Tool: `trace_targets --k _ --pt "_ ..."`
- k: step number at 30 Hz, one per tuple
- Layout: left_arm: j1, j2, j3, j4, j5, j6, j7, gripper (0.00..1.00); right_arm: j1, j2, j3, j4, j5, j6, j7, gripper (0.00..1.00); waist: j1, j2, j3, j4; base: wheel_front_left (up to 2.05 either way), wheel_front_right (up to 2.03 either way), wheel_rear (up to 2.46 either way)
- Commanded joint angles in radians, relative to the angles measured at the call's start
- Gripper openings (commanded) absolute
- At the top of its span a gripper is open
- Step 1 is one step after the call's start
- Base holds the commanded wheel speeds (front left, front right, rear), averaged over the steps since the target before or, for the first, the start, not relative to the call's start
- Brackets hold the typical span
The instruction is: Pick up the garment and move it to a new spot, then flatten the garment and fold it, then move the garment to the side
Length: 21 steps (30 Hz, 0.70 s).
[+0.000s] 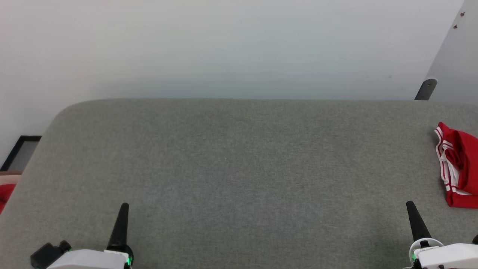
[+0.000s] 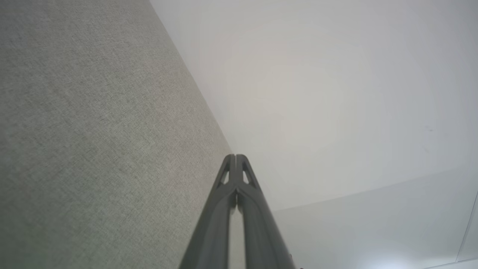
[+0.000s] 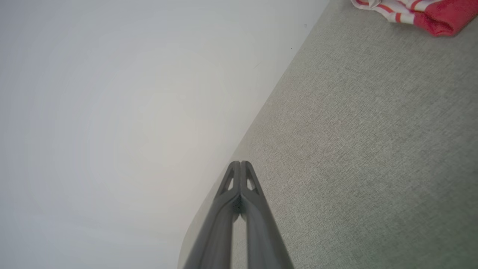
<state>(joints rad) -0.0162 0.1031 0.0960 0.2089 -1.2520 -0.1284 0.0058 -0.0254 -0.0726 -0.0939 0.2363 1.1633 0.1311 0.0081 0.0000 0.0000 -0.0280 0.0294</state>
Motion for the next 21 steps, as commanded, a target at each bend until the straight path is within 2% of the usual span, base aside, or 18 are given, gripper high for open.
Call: trace_targets --k 1,21 --pt "-0.019 0.000 0.005 -0.002 -0.024 -0.003 0.005 0.00 -0.020 0.002 -0.006 -0.005 0.029 0.000 0.006 0.00 0.0000 0.0000 0.001 -0.001 0.00 0.00 0.00" --pt "-0.053 -0.023 0.012 0.015 -0.173 -0.003 0.053 0.00 -0.051 0.011 -0.013 0.001 0.216 0.000 0.052 0.00 0.0000 0.0000 0.013 -0.012 0.00 0.00 0.00"
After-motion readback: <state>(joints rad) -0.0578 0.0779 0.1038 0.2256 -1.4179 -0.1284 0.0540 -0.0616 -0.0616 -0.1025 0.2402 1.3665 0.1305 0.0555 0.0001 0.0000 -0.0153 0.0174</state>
